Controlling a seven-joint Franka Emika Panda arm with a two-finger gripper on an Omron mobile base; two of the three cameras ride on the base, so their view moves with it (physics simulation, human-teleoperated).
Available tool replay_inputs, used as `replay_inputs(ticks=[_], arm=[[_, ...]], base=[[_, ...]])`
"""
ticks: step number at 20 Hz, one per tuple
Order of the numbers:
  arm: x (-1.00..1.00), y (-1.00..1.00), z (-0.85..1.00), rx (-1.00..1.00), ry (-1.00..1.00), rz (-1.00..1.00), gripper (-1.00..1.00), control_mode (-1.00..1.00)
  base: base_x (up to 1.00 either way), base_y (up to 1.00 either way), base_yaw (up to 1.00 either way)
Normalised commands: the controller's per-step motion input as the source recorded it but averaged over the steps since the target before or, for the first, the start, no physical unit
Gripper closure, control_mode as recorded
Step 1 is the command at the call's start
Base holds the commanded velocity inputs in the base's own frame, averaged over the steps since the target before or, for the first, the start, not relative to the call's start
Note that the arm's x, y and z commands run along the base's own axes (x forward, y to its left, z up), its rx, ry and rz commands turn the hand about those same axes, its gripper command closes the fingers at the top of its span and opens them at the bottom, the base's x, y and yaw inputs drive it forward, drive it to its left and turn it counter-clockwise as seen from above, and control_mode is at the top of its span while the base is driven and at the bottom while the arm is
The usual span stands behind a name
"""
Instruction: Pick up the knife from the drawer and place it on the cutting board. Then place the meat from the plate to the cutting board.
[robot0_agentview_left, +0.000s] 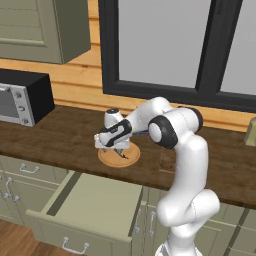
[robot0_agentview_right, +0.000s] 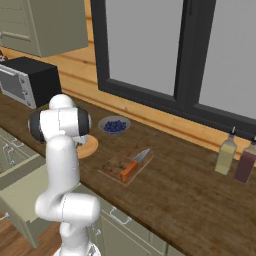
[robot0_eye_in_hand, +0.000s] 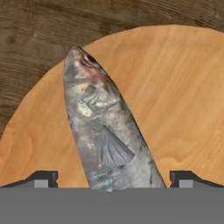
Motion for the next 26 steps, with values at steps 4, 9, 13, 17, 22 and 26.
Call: replay_inputs(ticks=[4, 9, 13, 17, 22, 26], arm=[[0.0, 0.07, -0.56, 0.0, 0.0, 0.07, 1.0, -1.0], [0.0, 0.0, -0.22, 0.0, 0.0, 0.1, 1.0, -1.0], [0.0, 0.0, -0.02, 0.0, 0.01, 0.04, 1.0, -1.0], [-0.53, -0.03, 0.33, 0.0, 0.0, 0.0, 1.0, -1.0], [-0.97, -0.44, 0.75, 0.0, 0.01, -0.02, 1.0, -1.0], [-0.55, -0.58, 0.63, 0.0, 0.06, -0.1, 1.0, -1.0]], base=[[0.0, 0.0, 0.0], [0.0, 0.0, 0.0], [0.0, 0.0, 0.0], [0.0, 0.0, 0.0], [0.0, 0.0, 0.0], [0.0, 0.0, 0.0]])
